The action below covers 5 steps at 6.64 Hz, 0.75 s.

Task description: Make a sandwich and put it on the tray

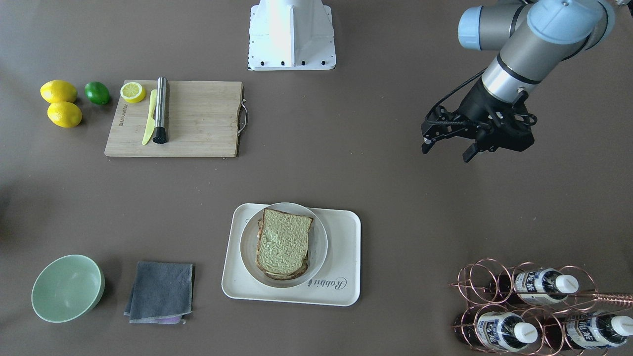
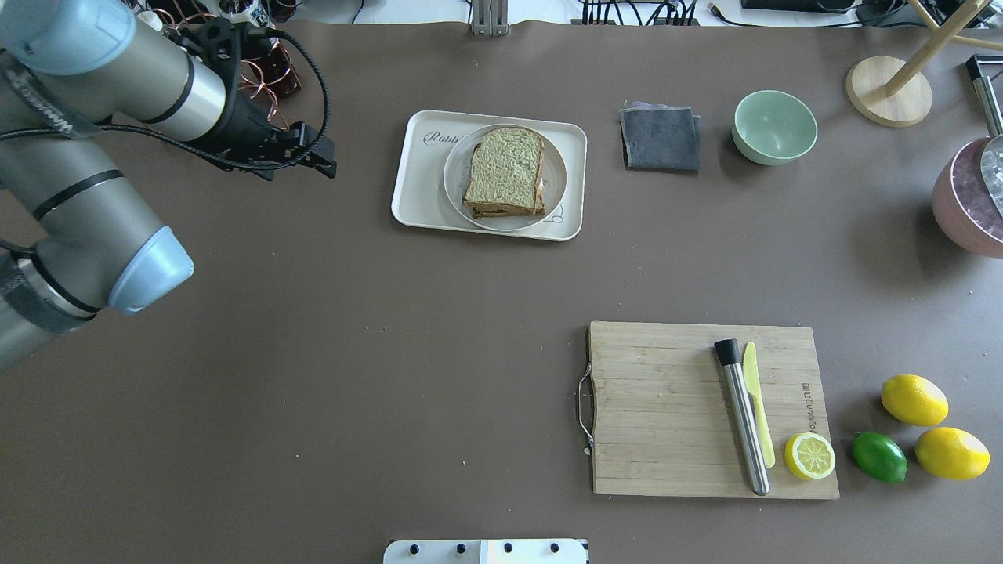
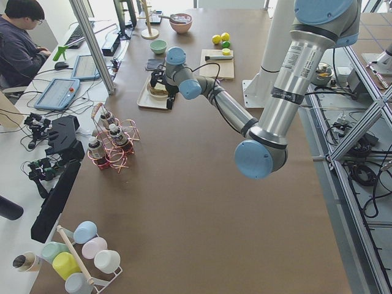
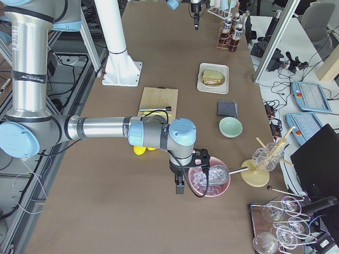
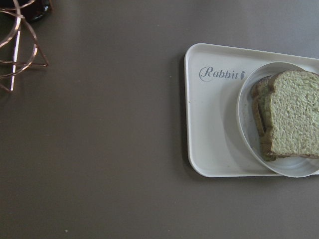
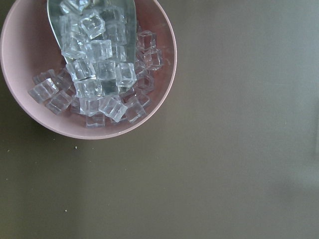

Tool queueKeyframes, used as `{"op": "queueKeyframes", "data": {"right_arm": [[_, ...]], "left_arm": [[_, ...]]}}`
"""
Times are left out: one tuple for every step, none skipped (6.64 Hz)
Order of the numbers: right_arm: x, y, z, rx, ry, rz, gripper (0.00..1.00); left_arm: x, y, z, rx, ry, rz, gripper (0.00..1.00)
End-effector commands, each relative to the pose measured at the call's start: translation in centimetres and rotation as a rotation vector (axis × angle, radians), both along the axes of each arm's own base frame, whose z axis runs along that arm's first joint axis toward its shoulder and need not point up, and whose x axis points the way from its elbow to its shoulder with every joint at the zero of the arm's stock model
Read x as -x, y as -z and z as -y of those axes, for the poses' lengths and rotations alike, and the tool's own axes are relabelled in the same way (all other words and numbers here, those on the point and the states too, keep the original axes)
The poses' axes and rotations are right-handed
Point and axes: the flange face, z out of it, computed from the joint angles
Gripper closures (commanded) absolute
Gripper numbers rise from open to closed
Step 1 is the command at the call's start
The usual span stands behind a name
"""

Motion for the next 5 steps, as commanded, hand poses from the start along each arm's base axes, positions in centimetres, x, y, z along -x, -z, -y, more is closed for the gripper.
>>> {"op": "queueKeyframes", "data": {"right_arm": [[0.2, -0.3, -0.1, 0.006, 0.005, 0.002, 0.00], [0.2, -0.3, -0.1, 0.006, 0.005, 0.002, 0.00], [0.2, -0.3, -0.1, 0.006, 0.005, 0.002, 0.00], [0.2, -0.3, -0.1, 0.006, 0.005, 0.002, 0.00], [0.2, -0.3, -0.1, 0.006, 0.005, 0.002, 0.00]], "left_arm": [[11.6, -9.7, -2.1, -0.059, -0.072, 0.078, 0.03], [17.8, -14.4, -3.3, -0.106, -0.110, 0.102, 0.03], [21.9, -18.4, -4.8, -0.125, -0.130, 0.128, 0.03], [25.4, -22.0, -4.6, -0.131, -0.128, 0.148, 0.03], [28.0, -25.3, -4.5, -0.123, -0.140, 0.098, 0.03]]}}
